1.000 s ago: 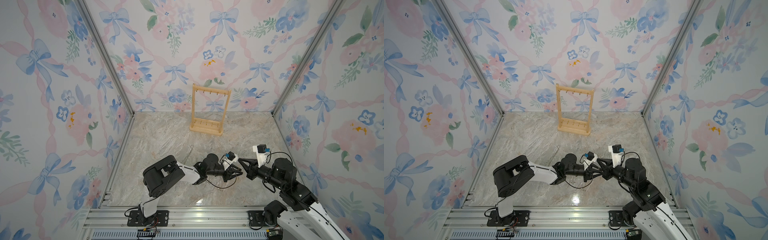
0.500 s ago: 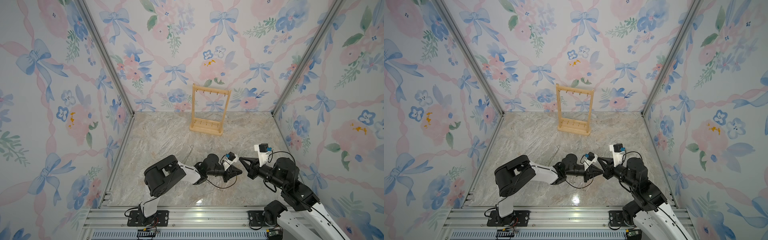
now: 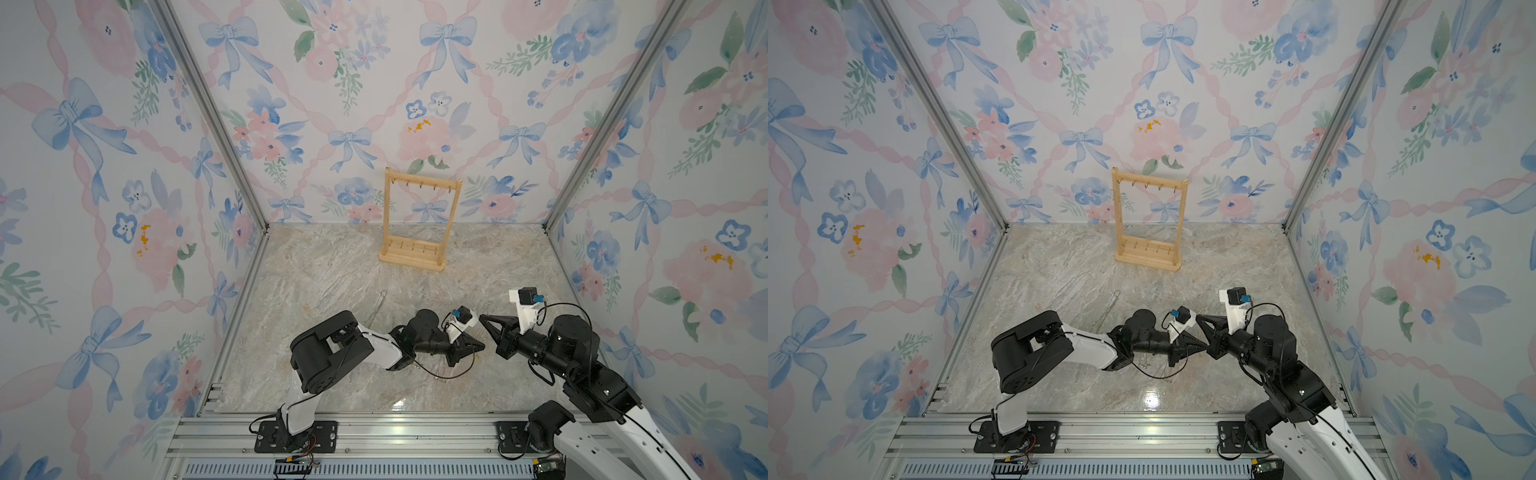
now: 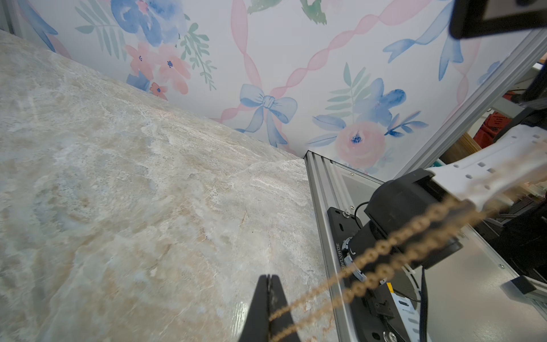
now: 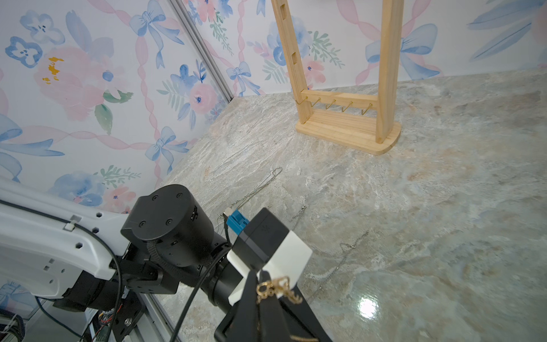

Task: Take the necklace off the jewelry display stand
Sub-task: Place the necklace at the center of the board.

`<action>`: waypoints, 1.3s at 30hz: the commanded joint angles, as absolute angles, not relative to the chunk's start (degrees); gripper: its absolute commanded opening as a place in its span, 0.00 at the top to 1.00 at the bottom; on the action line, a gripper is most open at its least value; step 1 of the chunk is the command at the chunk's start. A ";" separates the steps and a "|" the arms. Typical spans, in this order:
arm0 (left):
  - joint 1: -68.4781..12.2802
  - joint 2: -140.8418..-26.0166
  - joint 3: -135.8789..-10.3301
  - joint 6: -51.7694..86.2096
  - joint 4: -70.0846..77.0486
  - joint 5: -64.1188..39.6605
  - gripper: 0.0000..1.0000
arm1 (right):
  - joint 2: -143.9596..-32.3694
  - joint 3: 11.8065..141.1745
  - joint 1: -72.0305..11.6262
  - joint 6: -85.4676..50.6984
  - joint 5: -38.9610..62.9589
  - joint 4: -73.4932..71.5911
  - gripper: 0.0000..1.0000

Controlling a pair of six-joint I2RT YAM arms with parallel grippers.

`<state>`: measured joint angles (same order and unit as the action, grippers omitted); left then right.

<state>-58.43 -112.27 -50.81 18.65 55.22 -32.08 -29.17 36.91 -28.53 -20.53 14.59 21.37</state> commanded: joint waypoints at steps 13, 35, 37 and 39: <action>-61.76 -108.55 -46.47 22.74 55.02 -24.62 1.00 | -25.70 37.78 -27.51 -22.83 9.92 27.41 1.00; -72.92 -115.18 -45.92 41.85 54.76 -9.13 1.00 | -15.18 24.07 -27.44 -35.42 2.98 33.25 1.00; -73.52 -115.82 -46.18 42.89 54.52 -8.83 1.00 | -15.83 23.20 -27.43 -37.40 2.63 32.89 1.00; -73.96 -116.52 -46.62 43.88 53.95 -8.54 1.00 | -16.83 22.44 -27.42 -37.86 2.38 32.38 1.00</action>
